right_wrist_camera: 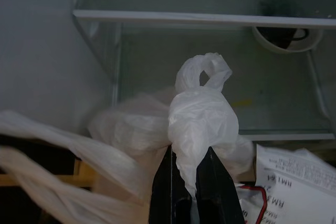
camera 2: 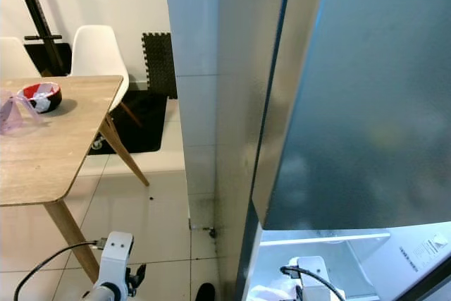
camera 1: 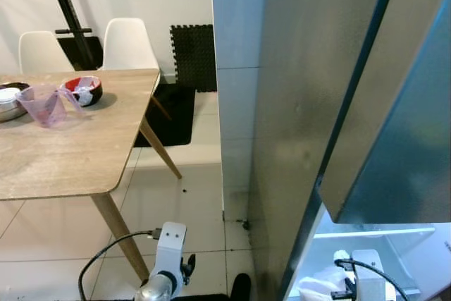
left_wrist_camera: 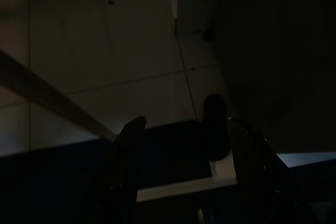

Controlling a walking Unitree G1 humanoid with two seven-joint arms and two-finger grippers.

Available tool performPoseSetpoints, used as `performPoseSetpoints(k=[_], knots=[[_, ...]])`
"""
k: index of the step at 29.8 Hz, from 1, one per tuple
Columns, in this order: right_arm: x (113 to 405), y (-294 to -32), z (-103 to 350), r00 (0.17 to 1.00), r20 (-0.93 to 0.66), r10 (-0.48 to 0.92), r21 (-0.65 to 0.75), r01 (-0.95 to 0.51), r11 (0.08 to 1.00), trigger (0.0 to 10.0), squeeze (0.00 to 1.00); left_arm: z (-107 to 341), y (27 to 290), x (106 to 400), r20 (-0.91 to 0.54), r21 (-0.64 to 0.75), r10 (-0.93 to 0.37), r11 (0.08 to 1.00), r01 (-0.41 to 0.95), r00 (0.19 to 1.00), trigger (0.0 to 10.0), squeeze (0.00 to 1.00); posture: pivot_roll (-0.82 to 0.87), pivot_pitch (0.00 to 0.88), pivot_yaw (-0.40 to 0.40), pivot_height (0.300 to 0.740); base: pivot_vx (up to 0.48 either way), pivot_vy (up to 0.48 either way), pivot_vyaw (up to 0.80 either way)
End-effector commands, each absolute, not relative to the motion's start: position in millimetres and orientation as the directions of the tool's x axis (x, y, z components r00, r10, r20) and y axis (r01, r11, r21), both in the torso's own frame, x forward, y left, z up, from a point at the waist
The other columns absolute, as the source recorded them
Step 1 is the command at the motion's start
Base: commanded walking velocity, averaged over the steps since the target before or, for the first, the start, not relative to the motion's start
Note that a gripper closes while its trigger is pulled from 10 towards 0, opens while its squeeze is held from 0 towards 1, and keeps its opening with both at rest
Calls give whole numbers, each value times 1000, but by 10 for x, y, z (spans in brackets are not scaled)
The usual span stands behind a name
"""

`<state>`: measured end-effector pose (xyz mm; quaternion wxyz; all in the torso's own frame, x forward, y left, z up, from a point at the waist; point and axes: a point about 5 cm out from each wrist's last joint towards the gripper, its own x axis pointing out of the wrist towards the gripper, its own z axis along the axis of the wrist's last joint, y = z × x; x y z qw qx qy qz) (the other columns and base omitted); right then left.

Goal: Restocking fridge

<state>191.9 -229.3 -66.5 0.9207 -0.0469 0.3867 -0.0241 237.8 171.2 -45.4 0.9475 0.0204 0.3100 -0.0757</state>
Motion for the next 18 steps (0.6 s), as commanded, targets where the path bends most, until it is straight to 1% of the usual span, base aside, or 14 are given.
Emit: performPoseSetpoints(k=[1,18], knots=[[1934,-2313,-648,709,-699,-93,-99,32,995,10000,0,-469,1691,2360,-598,-11,-144,985,171,789,10000,0,-65,23,18,740,0,-322,0],[1929,-2304,-652,709,-699,-87,-98,25,995,10000,0,-490,1672,2322,-599,-27,-159,983,179,785,10000,0,-67,16,20,740,0,-327,0]])
